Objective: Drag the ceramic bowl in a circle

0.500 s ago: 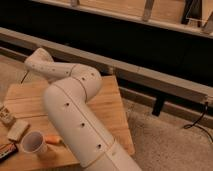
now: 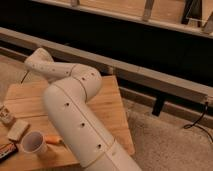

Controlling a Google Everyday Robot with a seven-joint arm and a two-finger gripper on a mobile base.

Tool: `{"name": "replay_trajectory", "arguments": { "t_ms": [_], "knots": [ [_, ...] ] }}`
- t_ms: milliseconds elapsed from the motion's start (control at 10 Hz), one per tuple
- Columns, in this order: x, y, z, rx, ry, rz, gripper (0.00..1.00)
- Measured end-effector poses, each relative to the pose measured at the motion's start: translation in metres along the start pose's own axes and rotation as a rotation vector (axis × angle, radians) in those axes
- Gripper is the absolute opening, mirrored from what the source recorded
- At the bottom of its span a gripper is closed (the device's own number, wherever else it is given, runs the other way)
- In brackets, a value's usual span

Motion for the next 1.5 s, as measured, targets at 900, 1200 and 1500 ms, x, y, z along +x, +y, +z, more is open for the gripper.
{"name": "replay_trajectory", "arguments": {
  "t_ms": [900, 1200, 1500],
  "knots": [
    [0.0004, -0.0022, 0.0009, -0.008, -0.009, 0.02, 0.21],
    [0.0003, -0.0022, 0.0009, -0.008, -0.009, 0.02, 0.21],
    [0.0003, -0.0023, 0.0008, -0.008, -0.01, 0.02, 0.21]
  ]
}}
